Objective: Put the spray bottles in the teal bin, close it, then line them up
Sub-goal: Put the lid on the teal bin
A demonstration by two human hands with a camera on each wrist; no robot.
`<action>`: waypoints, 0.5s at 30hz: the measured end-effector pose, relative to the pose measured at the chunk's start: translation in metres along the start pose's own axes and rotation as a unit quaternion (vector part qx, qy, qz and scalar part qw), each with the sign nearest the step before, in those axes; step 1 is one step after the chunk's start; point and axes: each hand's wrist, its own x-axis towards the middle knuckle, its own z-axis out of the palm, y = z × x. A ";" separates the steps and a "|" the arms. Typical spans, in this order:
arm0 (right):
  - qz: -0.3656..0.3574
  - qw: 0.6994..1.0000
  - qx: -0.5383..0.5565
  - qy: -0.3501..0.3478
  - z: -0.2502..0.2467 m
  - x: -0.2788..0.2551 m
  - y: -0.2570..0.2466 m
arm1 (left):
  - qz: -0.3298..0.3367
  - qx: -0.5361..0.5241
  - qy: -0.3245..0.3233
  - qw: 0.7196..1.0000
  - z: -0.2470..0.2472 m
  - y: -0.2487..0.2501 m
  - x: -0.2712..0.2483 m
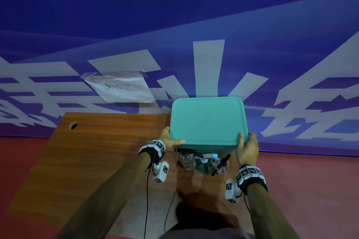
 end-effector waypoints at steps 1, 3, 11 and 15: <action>0.002 1.000 0.004 0.001 -0.001 -0.001 -0.001 | -0.001 0.002 -0.001 1.000 0.000 0.000 0.000; 0.019 1.000 0.012 -0.006 -0.005 0.002 -0.003 | -0.006 0.000 0.000 1.000 -0.001 0.000 0.000; 0.111 0.993 0.007 -0.034 -0.010 0.027 -0.005 | -0.001 0.001 0.000 1.000 -0.001 0.001 0.004; 0.143 0.988 -0.022 -0.059 -0.011 0.043 -0.005 | 0.003 -0.001 0.001 1.000 -0.002 -0.004 0.008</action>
